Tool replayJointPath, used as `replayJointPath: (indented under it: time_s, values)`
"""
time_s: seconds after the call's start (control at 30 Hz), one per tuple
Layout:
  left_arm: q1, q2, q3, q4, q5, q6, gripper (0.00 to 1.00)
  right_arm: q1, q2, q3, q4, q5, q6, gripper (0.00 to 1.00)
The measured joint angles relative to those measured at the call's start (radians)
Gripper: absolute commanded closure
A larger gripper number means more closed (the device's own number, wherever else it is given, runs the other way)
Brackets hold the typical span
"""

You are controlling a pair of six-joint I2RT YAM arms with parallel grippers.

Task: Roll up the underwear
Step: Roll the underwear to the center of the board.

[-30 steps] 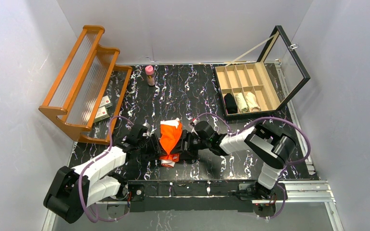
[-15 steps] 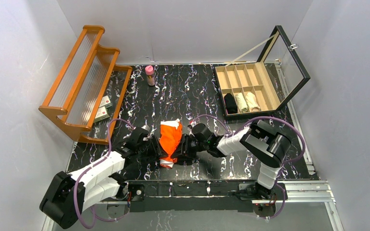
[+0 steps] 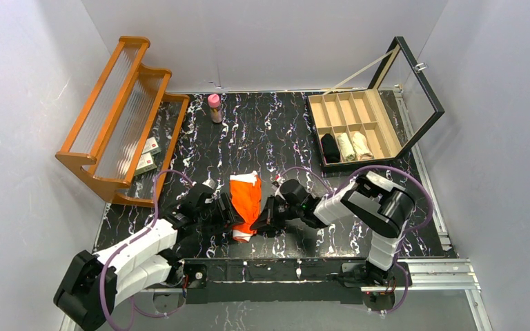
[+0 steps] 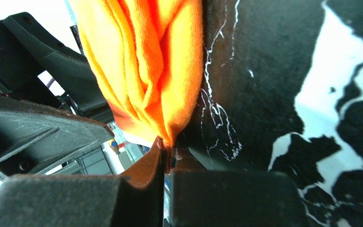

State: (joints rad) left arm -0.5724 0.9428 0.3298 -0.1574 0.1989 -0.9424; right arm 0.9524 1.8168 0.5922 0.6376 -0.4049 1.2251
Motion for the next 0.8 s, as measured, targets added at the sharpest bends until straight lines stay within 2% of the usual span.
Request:
replayJointPath:
  time_s: [0.3, 0.53, 0.7, 0.8]
  values:
    - [0.0, 0.046, 0.012, 0.022, 0.032, 0.041, 0.45, -0.053, -0.003, -0.035, 0.024, -0.083, -0.04, 0.99]
    - [0.0, 0.093, -0.05, 0.183, 0.146, 0.031, 0.55, -0.076, 0.026, -0.041, 0.072, -0.142, -0.048, 0.99]
    - [0.0, 0.119, -0.079, 0.267, 0.18, 0.007, 0.58, -0.084, 0.04, -0.041, 0.091, -0.167, -0.052, 0.99]
    - [0.0, 0.122, -0.103, 0.317, 0.187, -0.016, 0.65, -0.09, 0.045, -0.041, 0.096, -0.181, -0.055, 0.99]
